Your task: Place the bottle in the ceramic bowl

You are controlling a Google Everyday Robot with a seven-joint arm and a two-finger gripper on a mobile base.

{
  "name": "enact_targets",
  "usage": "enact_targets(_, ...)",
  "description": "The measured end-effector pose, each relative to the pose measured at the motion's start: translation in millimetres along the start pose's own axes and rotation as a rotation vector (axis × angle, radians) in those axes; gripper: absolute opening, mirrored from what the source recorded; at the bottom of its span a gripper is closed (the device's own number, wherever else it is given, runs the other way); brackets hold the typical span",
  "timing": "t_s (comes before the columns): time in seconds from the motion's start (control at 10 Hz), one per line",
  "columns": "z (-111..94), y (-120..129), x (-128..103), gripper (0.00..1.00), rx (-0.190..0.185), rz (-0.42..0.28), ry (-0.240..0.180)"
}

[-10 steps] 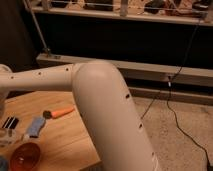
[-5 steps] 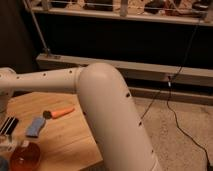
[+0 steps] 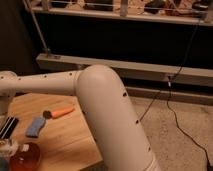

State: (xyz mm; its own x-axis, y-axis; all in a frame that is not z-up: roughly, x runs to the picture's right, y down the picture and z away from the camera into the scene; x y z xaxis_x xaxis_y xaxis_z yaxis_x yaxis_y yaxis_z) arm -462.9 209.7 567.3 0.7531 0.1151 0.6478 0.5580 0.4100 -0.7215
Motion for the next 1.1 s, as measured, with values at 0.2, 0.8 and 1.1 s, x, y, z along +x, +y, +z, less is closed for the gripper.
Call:
enact_targets(0.2, 9, 4, 8, 0.00, -0.032, -0.014, 0.035)
enact_targets(0.8, 26, 5, 17, 0.00, -0.082, -0.046, 0.084)
enact_targets(1.1, 39, 2, 29, 0.16, -0.096, -0.077, 0.099)
